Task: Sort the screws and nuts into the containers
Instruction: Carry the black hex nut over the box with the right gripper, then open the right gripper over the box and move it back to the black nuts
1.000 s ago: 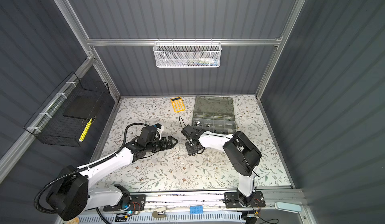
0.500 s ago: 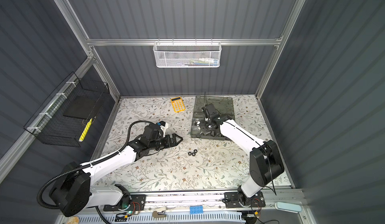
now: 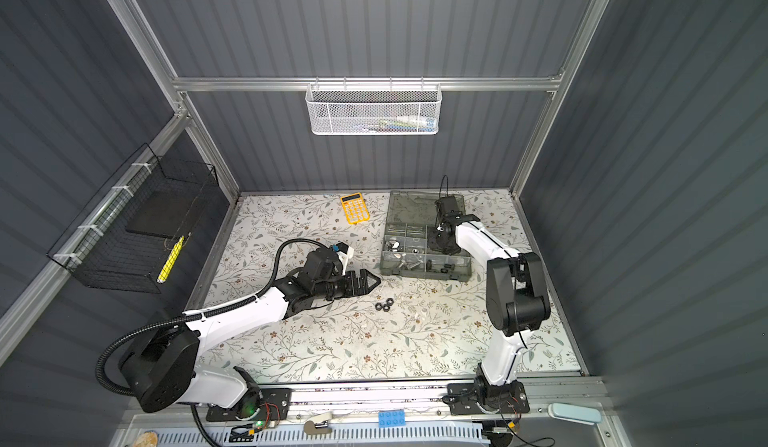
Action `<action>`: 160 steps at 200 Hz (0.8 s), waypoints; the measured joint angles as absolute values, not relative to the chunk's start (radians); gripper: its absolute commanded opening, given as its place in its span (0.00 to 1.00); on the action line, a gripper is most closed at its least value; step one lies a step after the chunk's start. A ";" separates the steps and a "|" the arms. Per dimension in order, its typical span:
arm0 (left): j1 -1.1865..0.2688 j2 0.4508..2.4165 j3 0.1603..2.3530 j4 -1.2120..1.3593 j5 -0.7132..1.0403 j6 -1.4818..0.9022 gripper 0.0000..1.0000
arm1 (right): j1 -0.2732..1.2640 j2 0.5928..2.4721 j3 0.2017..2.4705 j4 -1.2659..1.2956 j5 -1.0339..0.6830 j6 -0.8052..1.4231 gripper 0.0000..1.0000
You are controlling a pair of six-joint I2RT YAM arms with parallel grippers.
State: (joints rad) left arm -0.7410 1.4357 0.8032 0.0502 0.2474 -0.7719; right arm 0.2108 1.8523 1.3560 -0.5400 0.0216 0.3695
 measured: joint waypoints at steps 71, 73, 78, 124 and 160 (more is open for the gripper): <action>-0.744 1.436 0.804 0.050 0.244 -0.773 1.00 | 0.204 1.957 1.444 -0.556 0.018 0.360 0.49; -0.744 1.436 0.804 0.050 0.244 -0.773 1.00 | 0.204 1.957 1.444 -0.557 0.018 0.363 0.51; -0.746 1.436 0.804 0.050 0.244 -0.774 1.00 | 0.204 1.954 1.444 -0.558 0.017 0.360 0.52; -0.747 1.436 0.805 0.050 0.244 -0.781 1.00 | 0.237 1.819 1.367 -0.563 0.007 0.356 0.65; -0.747 1.436 0.805 0.051 0.244 -0.784 1.00 | 0.362 1.633 1.227 -0.550 0.010 0.355 0.72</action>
State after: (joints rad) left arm -0.7467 1.4357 0.8051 0.0509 0.2436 -0.7841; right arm 0.3618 1.6333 1.2270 -0.5499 0.0101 0.3550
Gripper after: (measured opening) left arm 0.997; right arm 0.705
